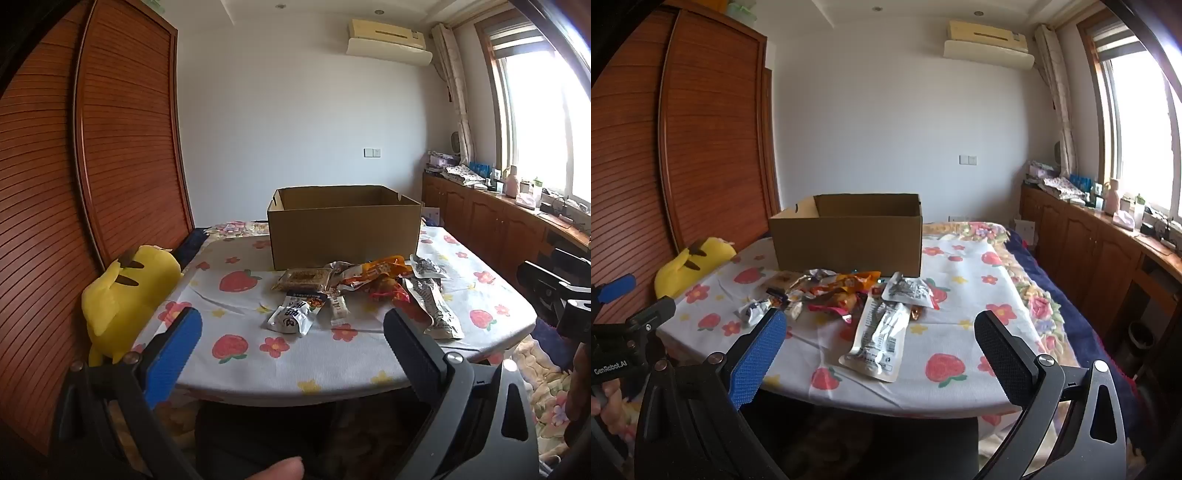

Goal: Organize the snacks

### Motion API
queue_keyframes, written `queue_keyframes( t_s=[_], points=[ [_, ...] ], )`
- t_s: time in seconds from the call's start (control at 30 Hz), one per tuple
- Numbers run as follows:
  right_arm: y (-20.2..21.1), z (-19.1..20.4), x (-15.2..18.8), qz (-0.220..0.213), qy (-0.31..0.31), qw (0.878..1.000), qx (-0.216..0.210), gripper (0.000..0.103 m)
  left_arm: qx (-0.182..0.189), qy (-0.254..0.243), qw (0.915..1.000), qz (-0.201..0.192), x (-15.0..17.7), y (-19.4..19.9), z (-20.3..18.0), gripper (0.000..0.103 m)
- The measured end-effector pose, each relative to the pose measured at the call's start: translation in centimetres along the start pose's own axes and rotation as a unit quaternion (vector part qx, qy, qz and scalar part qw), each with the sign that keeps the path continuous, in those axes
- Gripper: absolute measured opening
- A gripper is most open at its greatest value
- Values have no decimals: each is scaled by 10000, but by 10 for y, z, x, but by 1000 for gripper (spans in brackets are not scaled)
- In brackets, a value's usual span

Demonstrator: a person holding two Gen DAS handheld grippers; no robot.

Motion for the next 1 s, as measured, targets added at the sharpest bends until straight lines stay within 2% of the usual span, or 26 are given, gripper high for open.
queue_keyframes(
  t_s=[1.0],
  points=[
    [2, 1, 0, -21, 2, 10000, -5, 103, 6, 16, 10000, -29, -3, 2, -3, 100]
  ],
)
Point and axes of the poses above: each gripper's, at about its wrist camera, not at the fingertips, and y roughly against the way its jaws point, z to its left, x to its underside, the point moved 4 cm from there along -y, roughly the way its jaws point, and after that the axes turned 5 degrees about y, right-handed, at the moved point
